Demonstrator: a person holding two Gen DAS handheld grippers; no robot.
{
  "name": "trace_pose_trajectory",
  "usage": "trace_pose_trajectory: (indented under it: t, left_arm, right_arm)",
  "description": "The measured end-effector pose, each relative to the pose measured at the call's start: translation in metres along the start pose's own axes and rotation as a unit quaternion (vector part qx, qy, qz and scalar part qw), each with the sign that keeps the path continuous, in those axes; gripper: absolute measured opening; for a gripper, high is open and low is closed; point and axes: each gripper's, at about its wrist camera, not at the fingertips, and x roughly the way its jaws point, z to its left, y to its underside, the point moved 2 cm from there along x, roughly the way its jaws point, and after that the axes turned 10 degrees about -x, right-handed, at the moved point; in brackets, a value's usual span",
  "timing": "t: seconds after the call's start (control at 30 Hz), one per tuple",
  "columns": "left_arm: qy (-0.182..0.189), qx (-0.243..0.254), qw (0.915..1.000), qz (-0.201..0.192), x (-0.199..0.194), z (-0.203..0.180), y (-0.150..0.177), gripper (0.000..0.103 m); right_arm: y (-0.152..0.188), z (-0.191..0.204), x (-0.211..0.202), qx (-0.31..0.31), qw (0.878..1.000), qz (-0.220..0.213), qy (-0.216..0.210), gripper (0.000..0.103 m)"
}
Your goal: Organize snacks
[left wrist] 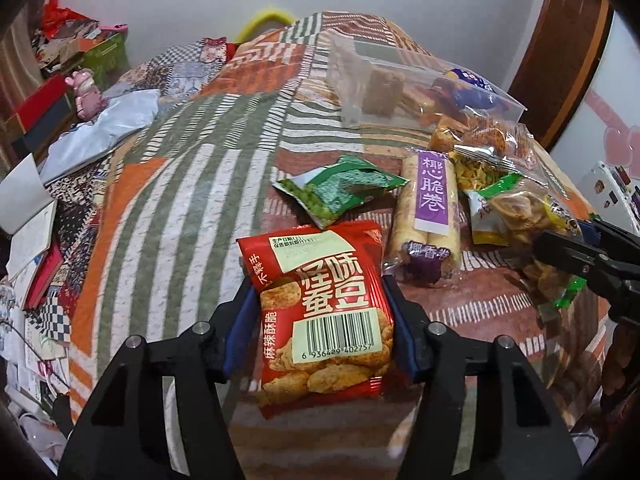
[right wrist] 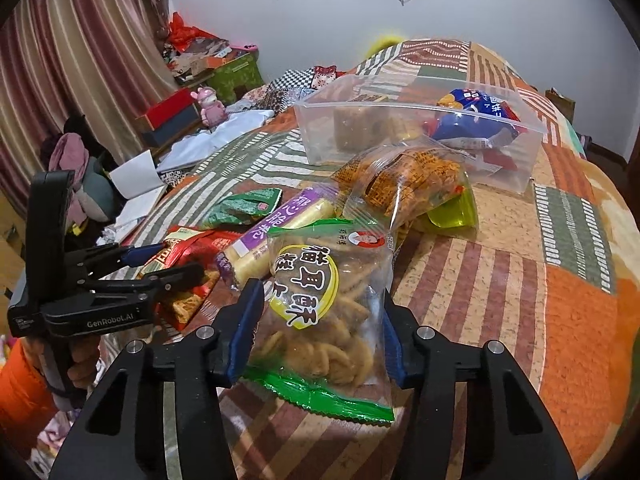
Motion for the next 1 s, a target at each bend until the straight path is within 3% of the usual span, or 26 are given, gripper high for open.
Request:
trace_pose_trajectory:
  t: [0.23, 0.6, 1.0]
  left_arm:
    - [-0.003, -0.001, 0.9996, -0.029, -0.023, 0.003, -0.002, 0.058]
    - [0.015, -0.001, 0.996, -0.088, -0.062, -0.01, -0.031, 0.058]
    - [0.044, 0.01, 0.9915, -0.122, -0.061, -0.047, -0.077, 0.058]
  right_arm:
    - [-0.005, 0.007, -0.013, -0.003, 1.0, -0.016, -0.003, 0.049]
    - [-0.022, 0.015, -0.039, -0.016, 0.998, -0.057, 0.003, 0.049]
    - [-0.052, -0.022, -0.06, -0.002, 0.993, -0.103, 0.051, 0.049]
